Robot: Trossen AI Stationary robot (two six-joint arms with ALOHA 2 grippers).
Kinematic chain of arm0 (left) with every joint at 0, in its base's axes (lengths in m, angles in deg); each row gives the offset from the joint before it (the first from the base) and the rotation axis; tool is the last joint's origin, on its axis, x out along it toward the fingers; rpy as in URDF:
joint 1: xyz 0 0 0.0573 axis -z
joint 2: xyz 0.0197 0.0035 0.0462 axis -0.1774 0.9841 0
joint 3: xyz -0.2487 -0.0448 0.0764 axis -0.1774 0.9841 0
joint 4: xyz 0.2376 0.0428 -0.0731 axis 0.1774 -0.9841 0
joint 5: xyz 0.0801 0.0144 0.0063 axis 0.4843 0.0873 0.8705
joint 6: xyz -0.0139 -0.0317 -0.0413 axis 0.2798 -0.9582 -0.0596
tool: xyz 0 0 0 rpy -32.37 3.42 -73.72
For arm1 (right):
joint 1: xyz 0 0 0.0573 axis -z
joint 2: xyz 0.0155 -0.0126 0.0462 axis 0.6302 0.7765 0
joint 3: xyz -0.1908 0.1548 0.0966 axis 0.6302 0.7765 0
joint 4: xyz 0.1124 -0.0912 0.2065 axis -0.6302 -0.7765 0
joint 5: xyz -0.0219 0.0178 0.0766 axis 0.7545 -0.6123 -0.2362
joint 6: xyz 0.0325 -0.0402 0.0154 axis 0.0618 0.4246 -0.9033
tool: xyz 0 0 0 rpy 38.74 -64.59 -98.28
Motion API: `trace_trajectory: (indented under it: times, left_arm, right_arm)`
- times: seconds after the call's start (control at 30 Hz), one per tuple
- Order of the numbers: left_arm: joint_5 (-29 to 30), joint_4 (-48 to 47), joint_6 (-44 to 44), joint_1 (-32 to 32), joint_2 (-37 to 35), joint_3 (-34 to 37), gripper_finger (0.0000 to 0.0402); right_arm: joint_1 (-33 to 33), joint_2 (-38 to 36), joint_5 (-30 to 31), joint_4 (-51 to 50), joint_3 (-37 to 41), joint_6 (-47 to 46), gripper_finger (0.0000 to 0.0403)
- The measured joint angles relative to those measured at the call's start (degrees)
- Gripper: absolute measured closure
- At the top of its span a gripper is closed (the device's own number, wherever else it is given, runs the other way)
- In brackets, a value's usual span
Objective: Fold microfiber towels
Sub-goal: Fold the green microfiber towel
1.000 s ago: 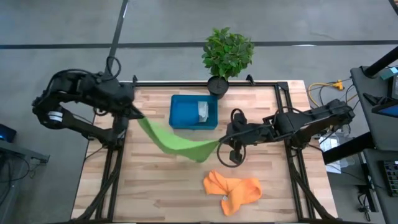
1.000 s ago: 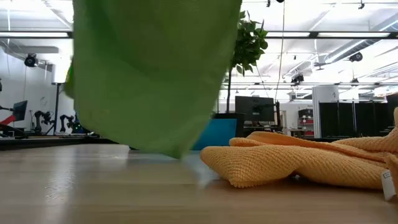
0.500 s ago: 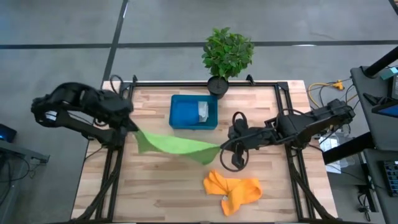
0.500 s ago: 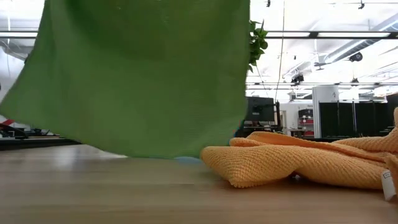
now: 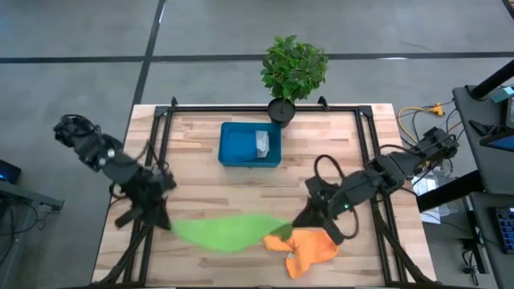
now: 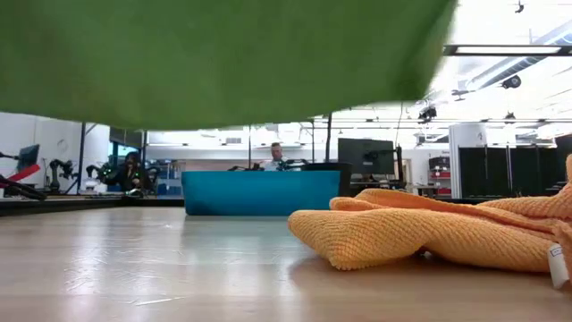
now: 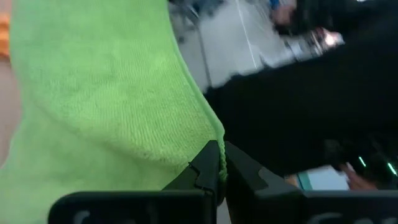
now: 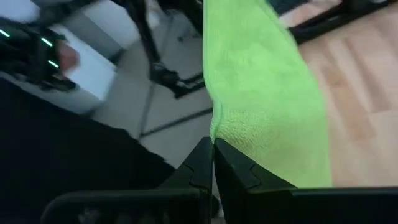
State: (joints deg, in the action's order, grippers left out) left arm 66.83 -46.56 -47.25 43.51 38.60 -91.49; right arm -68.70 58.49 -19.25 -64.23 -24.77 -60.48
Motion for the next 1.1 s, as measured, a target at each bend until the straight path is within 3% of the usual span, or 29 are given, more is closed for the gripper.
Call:
trace_trajectory:
  times: [0.23, 0.5, 0.83, 1.1]
  left_arm:
    - [0.55, 7.7, 2.68, 5.69, 2.19, 8.94, 0.0402]
    - [11.37, 6.98, 4.11, 2.4, -3.9, 24.73, 0.0402]
    - [24.44, 6.9, -7.74, -3.06, -8.54, 49.09, 0.0402]
    - [35.53, 7.85, -9.32, -6.61, -6.62, 55.65, 0.0402]
  right_arm:
    - [-1.63, 0.81, -0.2, -0.98, 3.39, -4.02, 0.0394]
    - [5.59, 1.18, -0.95, -0.87, 18.57, -4.49, 0.0394]
    - [18.41, 1.18, -1.13, 4.52, 35.41, -3.92, 0.0394]
    - [25.8, 1.16, -0.86, 9.4, 41.48, -3.38, 0.0394]
